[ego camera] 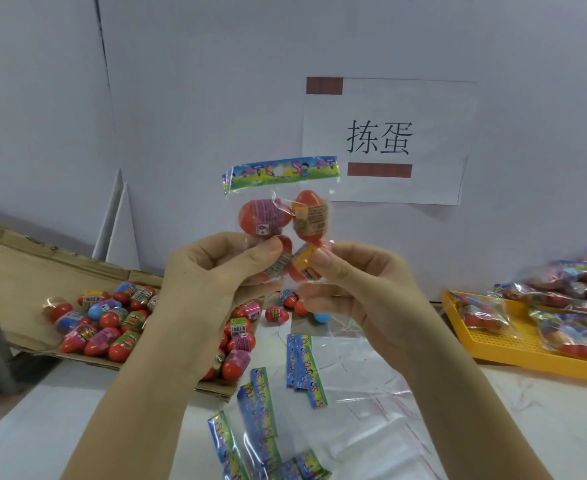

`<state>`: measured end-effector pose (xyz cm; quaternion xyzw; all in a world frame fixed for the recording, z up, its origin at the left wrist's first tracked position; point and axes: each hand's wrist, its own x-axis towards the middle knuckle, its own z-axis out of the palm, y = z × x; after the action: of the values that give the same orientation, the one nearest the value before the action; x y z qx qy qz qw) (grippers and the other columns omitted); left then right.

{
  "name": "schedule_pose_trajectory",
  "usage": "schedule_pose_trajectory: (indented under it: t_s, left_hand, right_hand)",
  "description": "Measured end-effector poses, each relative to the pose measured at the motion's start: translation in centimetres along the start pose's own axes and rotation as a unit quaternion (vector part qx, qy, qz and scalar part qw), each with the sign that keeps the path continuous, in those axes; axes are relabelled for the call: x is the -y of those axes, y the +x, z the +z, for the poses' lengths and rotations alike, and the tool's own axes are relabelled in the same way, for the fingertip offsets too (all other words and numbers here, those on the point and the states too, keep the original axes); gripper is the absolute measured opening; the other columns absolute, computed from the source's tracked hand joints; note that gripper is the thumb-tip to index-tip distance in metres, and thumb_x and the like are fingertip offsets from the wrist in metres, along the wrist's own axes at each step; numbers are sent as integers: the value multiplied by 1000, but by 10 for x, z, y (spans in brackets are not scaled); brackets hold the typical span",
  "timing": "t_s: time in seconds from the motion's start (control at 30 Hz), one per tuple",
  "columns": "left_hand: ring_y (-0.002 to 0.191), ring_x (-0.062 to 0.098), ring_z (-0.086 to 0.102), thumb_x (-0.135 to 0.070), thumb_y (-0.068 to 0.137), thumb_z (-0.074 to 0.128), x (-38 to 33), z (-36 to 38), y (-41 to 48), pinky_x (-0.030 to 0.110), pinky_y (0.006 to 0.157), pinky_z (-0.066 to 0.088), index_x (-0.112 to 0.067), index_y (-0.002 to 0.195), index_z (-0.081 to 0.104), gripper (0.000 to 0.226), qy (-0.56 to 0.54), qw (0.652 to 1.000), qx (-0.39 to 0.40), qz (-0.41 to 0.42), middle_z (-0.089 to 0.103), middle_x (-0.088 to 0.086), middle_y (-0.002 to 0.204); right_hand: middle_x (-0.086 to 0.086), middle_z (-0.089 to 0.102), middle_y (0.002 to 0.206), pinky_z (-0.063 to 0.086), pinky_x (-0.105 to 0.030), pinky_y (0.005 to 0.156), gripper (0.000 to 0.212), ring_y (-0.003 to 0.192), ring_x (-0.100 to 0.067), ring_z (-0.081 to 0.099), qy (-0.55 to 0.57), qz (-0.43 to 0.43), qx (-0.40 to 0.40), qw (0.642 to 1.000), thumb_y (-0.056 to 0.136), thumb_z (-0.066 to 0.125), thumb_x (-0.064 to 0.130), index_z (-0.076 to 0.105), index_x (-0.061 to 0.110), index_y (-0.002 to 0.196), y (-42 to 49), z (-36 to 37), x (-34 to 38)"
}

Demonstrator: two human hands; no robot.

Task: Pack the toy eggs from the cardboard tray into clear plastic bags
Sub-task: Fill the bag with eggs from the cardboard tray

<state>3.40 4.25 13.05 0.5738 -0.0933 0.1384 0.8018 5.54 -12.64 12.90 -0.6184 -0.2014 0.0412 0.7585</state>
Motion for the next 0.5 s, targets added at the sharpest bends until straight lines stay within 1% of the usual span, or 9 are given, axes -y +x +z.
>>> schedule_pose_trajectory:
  t_s: [0.07,0.13,0.23,0.27,0.3,0.33,0.37,0.43,0.5]
  left_hand:
    - [69,17,74,-27,38,78,0,-1,1,26,61,60,-17,61,77,25,-7,1000,5,-3,76,7,77]
    - [71,19,74,-24,41,78,0,-3,1,28,64,61,-14,71,79,32,-11,1000,23,-12,76,8,79]
    - [79,26,75,-25,44,80,0,-7,2,32,70,61,-10,103,69,62,4,999,27,-35,76,12,90]
    - [81,26,75,-25,47,83,0,-7,2,33,72,61,-12,103,69,60,10,999,30,-32,76,13,93]
    - [81,26,74,-26,50,85,-1,-7,1,32,73,61,-14,96,73,49,12,999,37,-26,76,13,94]
    - [80,24,74,-30,54,84,-1,-6,1,32,74,61,-17,87,77,36,8,999,43,-20,76,13,93]
    - [78,23,74,-35,56,81,-2,-4,0,31,73,61,-19,79,79,28,4,999,41,-17,76,11,91]
    - [76,21,74,-43,54,71,-2,0,0,29,70,61,-24,73,80,28,-1,999,26,-19,77,9,87]
    - [75,20,75,-46,55,68,-2,3,-1,29,67,61,-24,71,80,30,-19,1000,12,-22,77,8,85]
  right_hand:
    - [-12,75,86,57,-25,59,33,75,-21,72,8,-27,-4,1000,56,78,33,76,12,82,-1,1,-1]
    - [-8,74,81,55,-24,55,26,74,-19,71,-2,-45,-5,999,55,78,35,76,18,74,-2,2,-1]
    - [-5,74,78,54,-23,53,20,71,-18,68,-26,-52,-13,998,55,76,39,74,22,65,-2,2,-2]
    - [-5,74,78,54,-23,52,20,70,-18,68,-30,-53,-15,998,56,76,39,74,21,64,-2,2,-2]
    - [-5,74,78,54,-23,52,21,69,-17,67,-33,-54,-18,998,56,76,39,73,20,64,-1,2,-2]
    - [-6,73,78,53,-23,51,22,67,-17,65,-33,-54,-21,998,55,76,39,73,19,65,-1,2,-2]
    - [-6,73,78,53,-23,51,25,66,-16,64,-33,-55,-24,998,55,76,39,72,17,66,-1,1,-1]
    - [-4,73,76,53,-22,51,26,64,-14,63,-35,-56,-25,997,54,76,40,71,16,65,-1,0,0]
    - [-3,73,74,52,-21,51,21,64,-12,64,-39,-60,-18,997,55,75,40,70,20,60,-1,0,0]
